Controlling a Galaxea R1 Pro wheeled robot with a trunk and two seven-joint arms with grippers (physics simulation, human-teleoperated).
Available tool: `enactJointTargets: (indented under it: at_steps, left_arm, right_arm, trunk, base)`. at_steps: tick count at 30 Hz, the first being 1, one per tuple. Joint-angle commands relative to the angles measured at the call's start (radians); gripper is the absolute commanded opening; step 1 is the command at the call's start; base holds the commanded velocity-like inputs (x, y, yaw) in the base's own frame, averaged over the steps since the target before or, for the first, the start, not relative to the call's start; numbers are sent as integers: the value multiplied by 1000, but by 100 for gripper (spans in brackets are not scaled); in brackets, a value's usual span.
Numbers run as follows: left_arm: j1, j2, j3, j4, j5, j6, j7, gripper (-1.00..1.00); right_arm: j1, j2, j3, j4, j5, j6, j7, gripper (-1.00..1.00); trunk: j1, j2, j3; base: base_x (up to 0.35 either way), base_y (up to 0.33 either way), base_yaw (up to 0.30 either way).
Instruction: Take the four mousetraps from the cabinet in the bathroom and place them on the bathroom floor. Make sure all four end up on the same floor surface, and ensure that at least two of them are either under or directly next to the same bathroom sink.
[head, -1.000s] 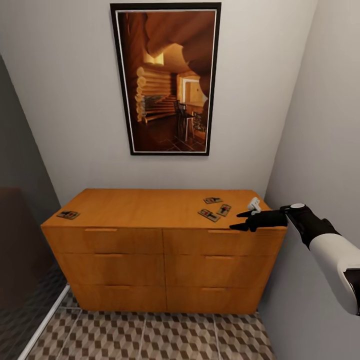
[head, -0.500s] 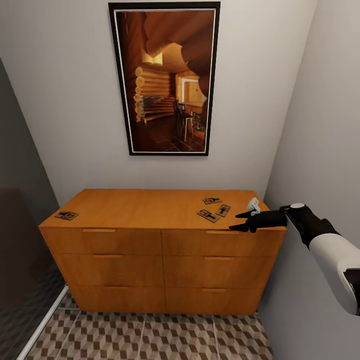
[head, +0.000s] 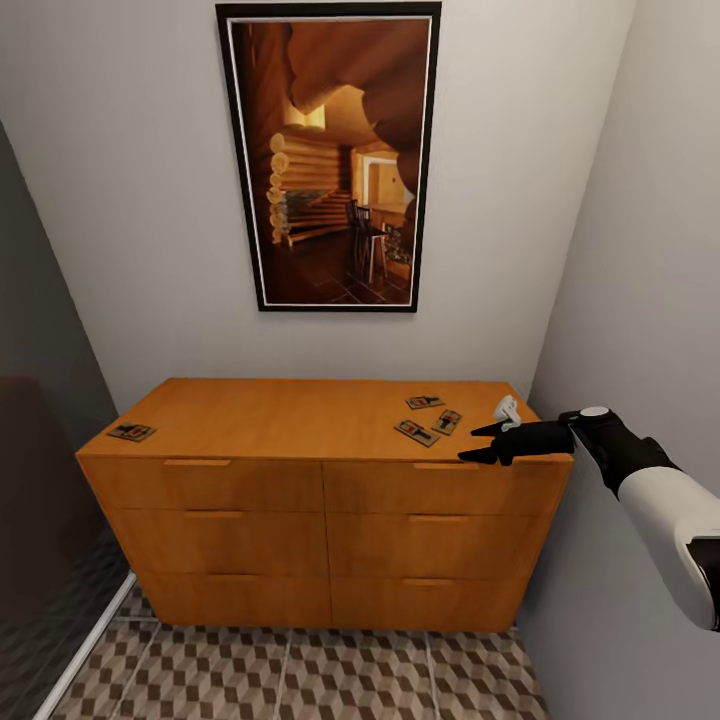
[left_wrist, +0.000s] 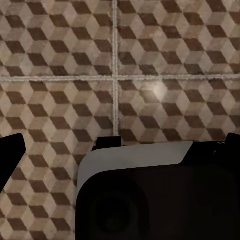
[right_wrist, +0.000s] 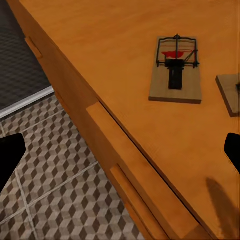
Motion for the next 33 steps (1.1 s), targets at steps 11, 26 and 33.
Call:
enactJointTargets:
  at_steps: [11,26,33]
  left_arm:
    - [-1,0,-4,1,-1,-3,4,100]
    - [-1,1,-4,1,-1,-3,4,100]
    - [-1,1,-4,1,-1,-3,4,100]
  right_arm:
    - [0,0,1,1,1,6,3,100]
    - [0,1,1,2,0,6,2,100]
    - [0,1,1,3,0,6,2,100]
  trunk:
    - [0,-1,-1]
    - [0,-1,-1]
    - [0,-1,-1]
  base:
    - [60,0,0]
    - [2,0,0]
    - [0,0,0]
